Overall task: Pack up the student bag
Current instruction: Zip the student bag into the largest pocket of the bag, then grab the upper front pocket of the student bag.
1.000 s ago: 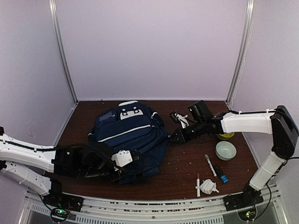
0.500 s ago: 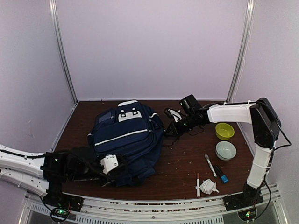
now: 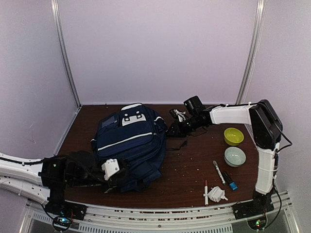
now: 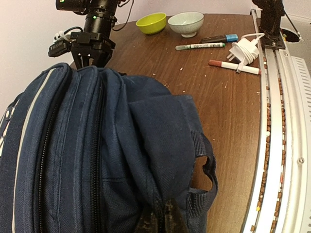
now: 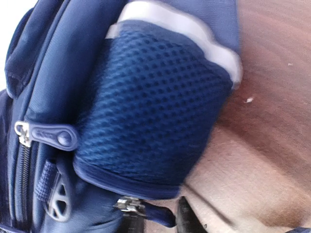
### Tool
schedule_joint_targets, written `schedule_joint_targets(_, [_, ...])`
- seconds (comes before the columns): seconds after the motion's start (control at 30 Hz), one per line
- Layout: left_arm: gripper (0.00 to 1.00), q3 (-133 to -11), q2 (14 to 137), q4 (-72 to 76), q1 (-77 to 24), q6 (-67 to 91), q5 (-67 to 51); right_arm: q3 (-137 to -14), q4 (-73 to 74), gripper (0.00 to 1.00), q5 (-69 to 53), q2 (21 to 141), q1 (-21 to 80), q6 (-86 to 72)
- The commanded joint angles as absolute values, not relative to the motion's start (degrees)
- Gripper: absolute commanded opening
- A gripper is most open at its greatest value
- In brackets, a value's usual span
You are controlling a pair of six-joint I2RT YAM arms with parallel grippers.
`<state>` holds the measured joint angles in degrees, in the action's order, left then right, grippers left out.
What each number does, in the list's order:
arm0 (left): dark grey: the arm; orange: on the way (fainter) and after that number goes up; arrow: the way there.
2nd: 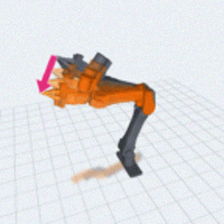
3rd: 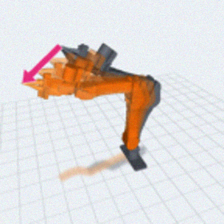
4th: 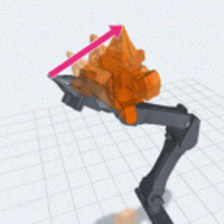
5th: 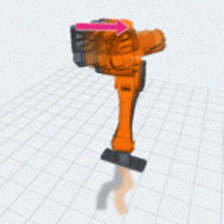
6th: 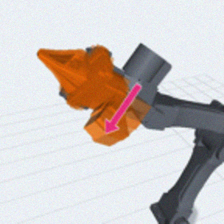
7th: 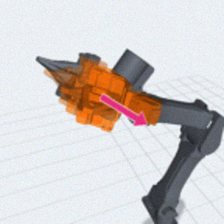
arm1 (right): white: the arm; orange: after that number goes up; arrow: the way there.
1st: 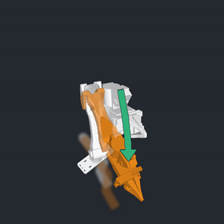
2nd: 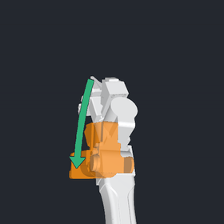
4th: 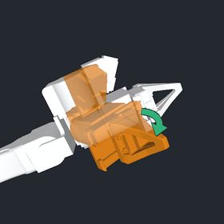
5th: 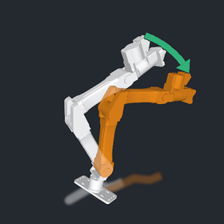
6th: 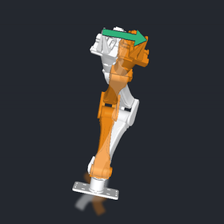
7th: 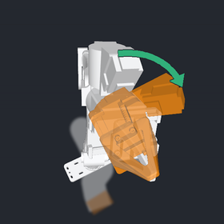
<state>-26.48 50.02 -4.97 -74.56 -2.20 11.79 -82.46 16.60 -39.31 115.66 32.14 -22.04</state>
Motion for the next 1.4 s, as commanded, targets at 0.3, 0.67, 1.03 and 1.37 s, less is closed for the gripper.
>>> schedule_joint_targets(0.3, [0.00,-33.6,61.0,4.9,-75.7,-5.7,3.8,-64.9,13.3,0.42,-32.5,92.5,28.0,-15.4])
schedule_joint_targets(0.67, [0.69,-57.9,74.2,-14.4,-64.7,5.9,-3.8,-60.8,6.1,0.42,-43.9,88.5,34.5,-18.3])
schedule_joint_targets(1.03, [0.78,-59.9,71.9,-27.8,-46.3,17.4,3.4,-64.5,6.2,0.52,-49.0,92.4,37.5,8.7])
schedule_joint_targets(1.37, [0.83,-58.4,74.1,-28.1,-44.7,16.6,3.1,-78.8,19.6,0.58,-53.0,103.6,37.3,34.5])
